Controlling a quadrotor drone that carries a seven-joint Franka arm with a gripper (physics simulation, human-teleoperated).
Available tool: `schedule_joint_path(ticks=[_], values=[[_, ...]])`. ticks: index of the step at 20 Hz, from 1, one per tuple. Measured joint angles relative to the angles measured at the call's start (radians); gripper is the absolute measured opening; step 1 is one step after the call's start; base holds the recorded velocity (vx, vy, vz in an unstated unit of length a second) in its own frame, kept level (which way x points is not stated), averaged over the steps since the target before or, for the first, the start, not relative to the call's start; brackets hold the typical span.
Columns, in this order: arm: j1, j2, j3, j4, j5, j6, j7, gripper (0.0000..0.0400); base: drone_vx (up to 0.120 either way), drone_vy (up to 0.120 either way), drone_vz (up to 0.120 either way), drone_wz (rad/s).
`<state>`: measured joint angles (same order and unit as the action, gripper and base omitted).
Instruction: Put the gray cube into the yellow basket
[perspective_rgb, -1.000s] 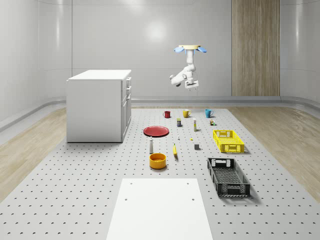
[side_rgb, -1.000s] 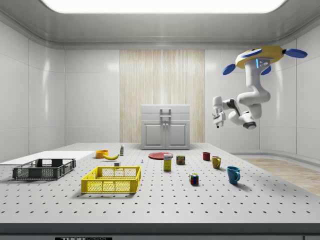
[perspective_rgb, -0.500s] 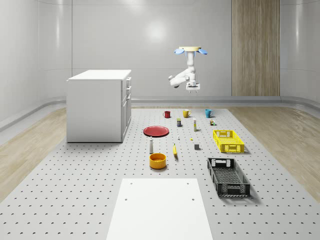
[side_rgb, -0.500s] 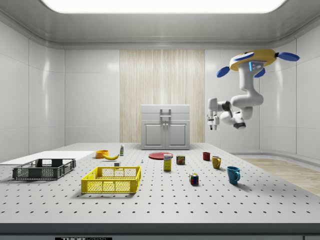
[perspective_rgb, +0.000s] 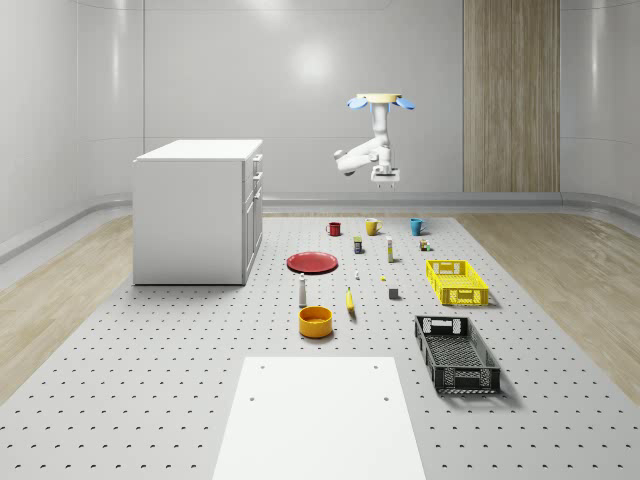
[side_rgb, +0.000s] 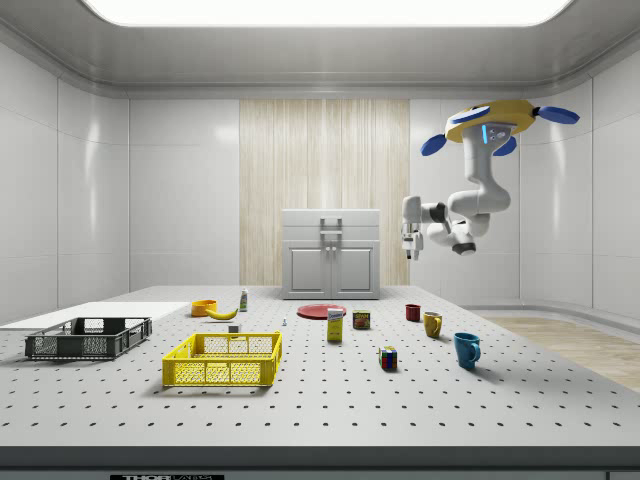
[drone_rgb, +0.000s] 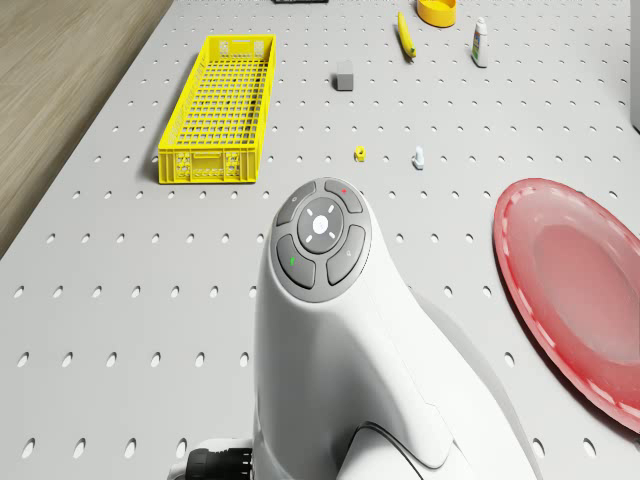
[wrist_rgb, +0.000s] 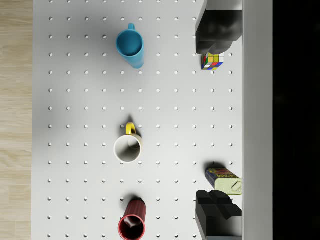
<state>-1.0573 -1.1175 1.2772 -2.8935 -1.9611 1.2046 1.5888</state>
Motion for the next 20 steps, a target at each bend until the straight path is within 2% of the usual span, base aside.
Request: schedule_joint_path(ticks=[10,13,20], values=[[-0.021,-0.051,0.018,0.004,0.027,0.045,0.019,0.04,0.12,0.0,-0.12,0.0],[-0.026,-0.066,0.023,0.005,0.034,0.058,0.024,0.04,0.12,0.0,-0.04,0.0],[-0.036,-0.099,0.032,0.007,0.051,0.088,0.034,0.04,0.12,0.0,-0.12,0.0]])
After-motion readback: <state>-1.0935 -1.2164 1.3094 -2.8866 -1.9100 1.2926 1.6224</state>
